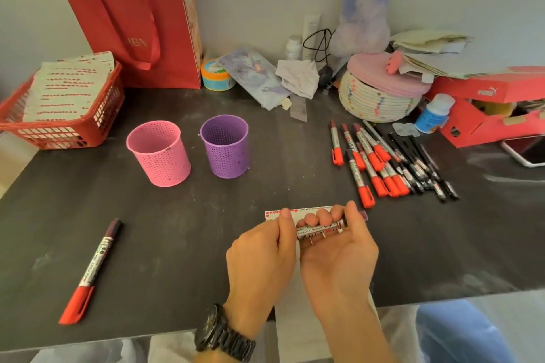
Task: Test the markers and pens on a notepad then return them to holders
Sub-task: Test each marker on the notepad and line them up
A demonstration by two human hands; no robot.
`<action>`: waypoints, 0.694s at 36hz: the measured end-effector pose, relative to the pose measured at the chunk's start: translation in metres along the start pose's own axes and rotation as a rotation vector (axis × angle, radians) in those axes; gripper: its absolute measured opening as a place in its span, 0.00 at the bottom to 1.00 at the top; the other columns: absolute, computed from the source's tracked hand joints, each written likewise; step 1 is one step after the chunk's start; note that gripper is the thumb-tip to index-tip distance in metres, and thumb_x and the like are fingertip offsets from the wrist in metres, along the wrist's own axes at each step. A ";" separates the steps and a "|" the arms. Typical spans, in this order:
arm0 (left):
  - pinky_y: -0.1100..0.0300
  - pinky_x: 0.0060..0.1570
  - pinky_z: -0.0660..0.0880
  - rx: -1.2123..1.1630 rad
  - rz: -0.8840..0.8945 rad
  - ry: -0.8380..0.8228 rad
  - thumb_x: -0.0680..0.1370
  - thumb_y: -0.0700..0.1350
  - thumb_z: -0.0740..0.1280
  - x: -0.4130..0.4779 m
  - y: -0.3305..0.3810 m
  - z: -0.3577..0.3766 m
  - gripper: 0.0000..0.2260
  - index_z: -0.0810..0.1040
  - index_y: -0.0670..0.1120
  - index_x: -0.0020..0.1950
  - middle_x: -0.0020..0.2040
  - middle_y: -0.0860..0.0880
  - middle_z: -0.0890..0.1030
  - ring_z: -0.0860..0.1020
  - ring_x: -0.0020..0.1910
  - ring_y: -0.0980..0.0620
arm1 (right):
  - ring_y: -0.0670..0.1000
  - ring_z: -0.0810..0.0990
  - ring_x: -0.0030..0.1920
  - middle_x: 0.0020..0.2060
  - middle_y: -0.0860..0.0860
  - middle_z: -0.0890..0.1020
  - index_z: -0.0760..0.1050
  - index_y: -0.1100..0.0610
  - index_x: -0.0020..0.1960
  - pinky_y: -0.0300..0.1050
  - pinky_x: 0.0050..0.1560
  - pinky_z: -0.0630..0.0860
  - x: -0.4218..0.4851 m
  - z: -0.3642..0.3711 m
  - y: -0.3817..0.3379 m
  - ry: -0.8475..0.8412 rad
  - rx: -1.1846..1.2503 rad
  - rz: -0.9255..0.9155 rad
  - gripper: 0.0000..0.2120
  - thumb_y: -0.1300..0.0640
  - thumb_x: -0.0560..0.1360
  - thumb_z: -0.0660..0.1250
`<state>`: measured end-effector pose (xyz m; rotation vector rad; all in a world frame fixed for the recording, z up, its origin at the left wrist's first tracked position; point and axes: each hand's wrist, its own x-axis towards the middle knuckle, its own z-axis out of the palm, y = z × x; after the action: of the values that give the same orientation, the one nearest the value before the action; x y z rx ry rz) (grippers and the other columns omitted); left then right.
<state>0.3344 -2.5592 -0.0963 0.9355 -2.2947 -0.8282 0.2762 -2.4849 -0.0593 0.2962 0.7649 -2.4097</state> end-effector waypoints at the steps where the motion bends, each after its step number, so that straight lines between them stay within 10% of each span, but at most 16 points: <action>1: 0.53 0.27 0.67 0.020 -0.018 -0.004 0.79 0.64 0.46 -0.001 0.002 0.001 0.30 0.65 0.45 0.28 0.24 0.51 0.70 0.70 0.26 0.49 | 0.50 0.72 0.31 0.30 0.50 0.70 0.69 0.55 0.34 0.47 0.44 0.72 0.001 0.001 0.000 0.022 0.039 0.000 0.18 0.49 0.80 0.63; 16: 0.58 0.27 0.59 0.099 -0.047 -0.082 0.78 0.59 0.48 -0.013 0.013 0.005 0.27 0.61 0.46 0.24 0.20 0.51 0.65 0.68 0.24 0.47 | 0.49 0.53 0.23 0.22 0.47 0.54 0.54 0.52 0.27 0.43 0.23 0.60 0.002 0.005 -0.014 0.135 -0.046 -0.009 0.27 0.50 0.80 0.64; 25: 0.51 0.30 0.67 -0.162 -0.062 -0.149 0.78 0.58 0.49 -0.012 0.025 -0.007 0.28 0.64 0.46 0.21 0.19 0.50 0.65 0.65 0.23 0.47 | 0.47 0.53 0.19 0.18 0.46 0.56 0.56 0.51 0.24 0.40 0.22 0.58 0.008 0.007 -0.031 -0.182 -0.088 0.099 0.24 0.52 0.71 0.67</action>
<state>0.3358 -2.5382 -0.0775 0.9033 -2.2912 -1.1260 0.2515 -2.4723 -0.0422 0.0760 0.7526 -2.2658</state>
